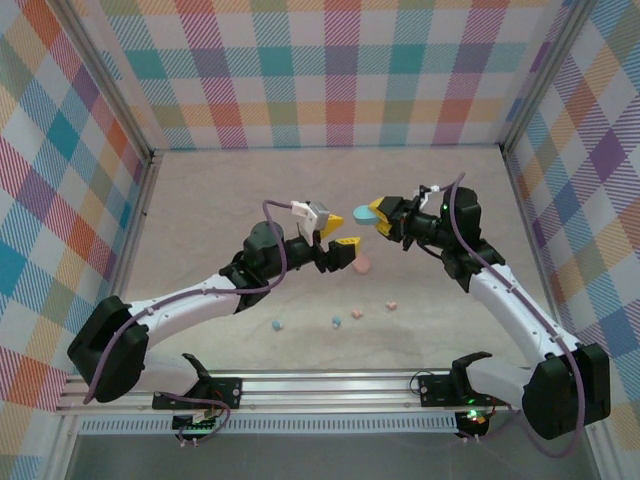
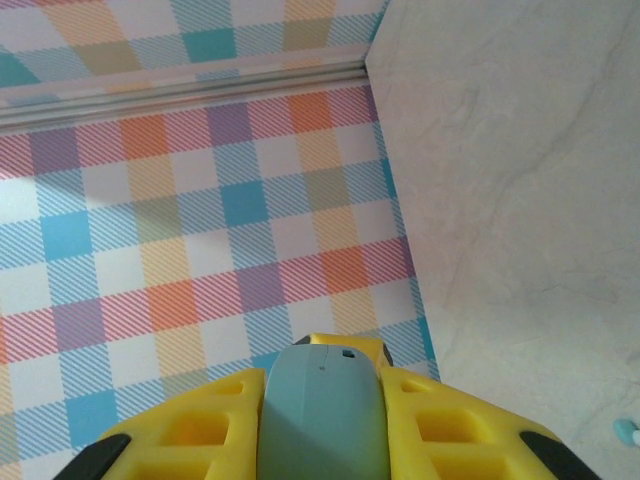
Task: Insert the wireless bluetooth earbuds into the charging case
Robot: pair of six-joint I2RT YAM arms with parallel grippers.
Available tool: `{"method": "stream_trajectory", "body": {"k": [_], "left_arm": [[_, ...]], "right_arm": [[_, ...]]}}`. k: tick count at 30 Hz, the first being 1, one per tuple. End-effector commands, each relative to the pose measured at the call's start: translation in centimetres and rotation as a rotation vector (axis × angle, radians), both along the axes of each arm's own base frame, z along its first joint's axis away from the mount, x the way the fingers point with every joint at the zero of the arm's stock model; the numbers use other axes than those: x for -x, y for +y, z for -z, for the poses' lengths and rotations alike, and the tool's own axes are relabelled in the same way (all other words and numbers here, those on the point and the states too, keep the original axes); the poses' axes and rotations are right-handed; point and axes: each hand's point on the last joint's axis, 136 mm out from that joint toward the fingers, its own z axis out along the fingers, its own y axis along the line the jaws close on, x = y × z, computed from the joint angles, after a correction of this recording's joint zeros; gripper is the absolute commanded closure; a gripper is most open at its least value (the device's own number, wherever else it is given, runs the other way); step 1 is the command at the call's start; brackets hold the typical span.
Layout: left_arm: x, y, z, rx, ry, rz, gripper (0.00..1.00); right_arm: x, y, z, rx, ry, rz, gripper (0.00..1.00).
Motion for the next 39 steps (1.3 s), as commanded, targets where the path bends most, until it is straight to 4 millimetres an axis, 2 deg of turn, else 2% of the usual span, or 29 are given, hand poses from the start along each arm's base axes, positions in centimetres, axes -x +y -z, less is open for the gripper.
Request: {"method": "stream_trajectory", "body": {"k": [1, 6, 11, 19, 24, 25, 29, 39], "left_arm": [[-0.2, 0.3, -4.4, 0.132, -0.063, 0.032, 0.25], [-1.5, 1.0, -5.0, 0.194, -0.001, 0.068, 0.26], [-1.0, 0.1, -5.6, 0.181, -0.05, 0.139, 0.29], [-0.8, -0.6, -4.9, 0.147, -0.094, 0.18, 0.35], [-0.5, -0.7, -4.7, 0.118, -0.146, 0.197, 0.43], [-0.2, -0.8, -4.7, 0.11, -0.165, 0.206, 0.48], [0.0, -0.8, -4.9, 0.097, -0.177, 0.218, 0.56], [0.2, -1.0, -5.4, 0.113, -0.177, 0.24, 0.54]], "right_arm": [[0.4, 0.9, -3.8, -0.047, -0.094, -0.04, 0.82], [0.6, 1.2, -4.8, -0.083, -0.094, -0.042, 0.82], [0.7, 1.8, -5.5, -0.096, -0.099, -0.068, 0.82], [0.7, 2.3, -5.2, -0.11, -0.076, -0.078, 0.82], [0.5, 2.7, -5.2, -0.12, -0.07, -0.091, 0.82], [0.6, 2.8, -5.2, -0.12, -0.071, -0.093, 0.82], [0.5, 2.9, -5.1, -0.118, -0.068, -0.099, 0.82], [0.3, 3.4, -5.0, -0.126, -0.066, -0.116, 0.8]]}}
